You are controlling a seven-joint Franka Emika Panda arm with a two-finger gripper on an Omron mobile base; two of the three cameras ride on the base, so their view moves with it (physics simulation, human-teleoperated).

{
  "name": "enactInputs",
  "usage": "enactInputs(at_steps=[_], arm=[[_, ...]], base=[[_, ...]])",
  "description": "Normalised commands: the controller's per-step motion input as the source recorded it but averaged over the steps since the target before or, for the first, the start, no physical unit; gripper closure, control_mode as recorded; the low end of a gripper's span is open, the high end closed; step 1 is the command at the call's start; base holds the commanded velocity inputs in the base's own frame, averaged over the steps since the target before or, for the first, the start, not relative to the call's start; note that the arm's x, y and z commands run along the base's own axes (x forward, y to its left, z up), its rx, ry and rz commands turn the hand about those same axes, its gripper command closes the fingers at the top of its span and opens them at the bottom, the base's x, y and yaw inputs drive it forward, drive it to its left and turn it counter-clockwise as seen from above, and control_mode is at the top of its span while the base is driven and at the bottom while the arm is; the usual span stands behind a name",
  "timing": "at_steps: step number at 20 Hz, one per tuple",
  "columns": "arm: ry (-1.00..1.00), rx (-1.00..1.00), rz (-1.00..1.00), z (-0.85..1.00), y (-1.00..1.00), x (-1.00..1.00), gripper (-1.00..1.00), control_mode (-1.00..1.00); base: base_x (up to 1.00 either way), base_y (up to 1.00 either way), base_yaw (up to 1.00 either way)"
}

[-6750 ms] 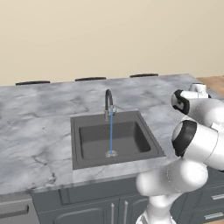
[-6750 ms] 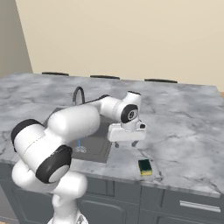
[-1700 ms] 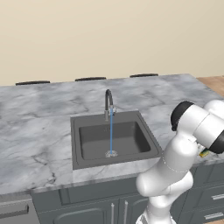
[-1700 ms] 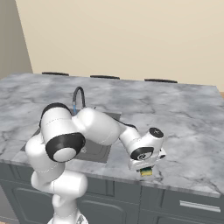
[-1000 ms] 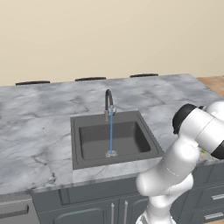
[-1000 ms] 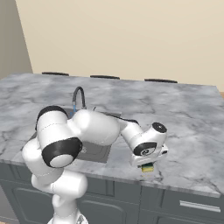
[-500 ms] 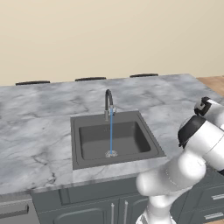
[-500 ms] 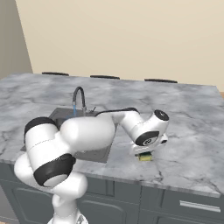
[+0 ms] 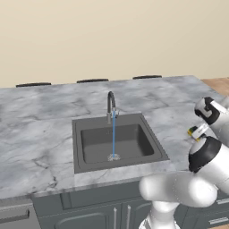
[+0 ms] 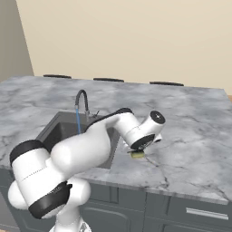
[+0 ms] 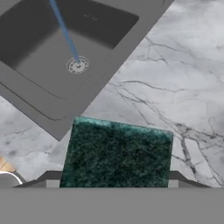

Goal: Soak the sponge with water for a few seconds and then drop it inside the sink.

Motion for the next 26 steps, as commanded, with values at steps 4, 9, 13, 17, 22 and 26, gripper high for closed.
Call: enactInputs(at_steps=[4,9,13,17,22,26], arm=[[-0.14,0.04,0.0,0.12,0.58,0.0,1.0,-1.0],[-0.12,0.05,0.0,0.05,0.6,0.09,1.0,-1.0],[-0.07,0.05,0.0,0.0,0.5,0.35,1.0,-1.0],[-0.01,0.01,0.0,0.0,0.5,0.64,1.0,-1.0],[0.0,0.0,0.02,-0.08,0.38,0.89,1.0,-1.0],[0.0,0.0,0.08,-0.18,0.34,0.66,1.0,-1.0]], base=[[0.0,0.0,0.0],[0.0,0.0,0.0],[0.0,0.0,0.0],[0.0,0.0,0.0],[0.0,0.0,0.0],[0.0,0.0,0.0]])
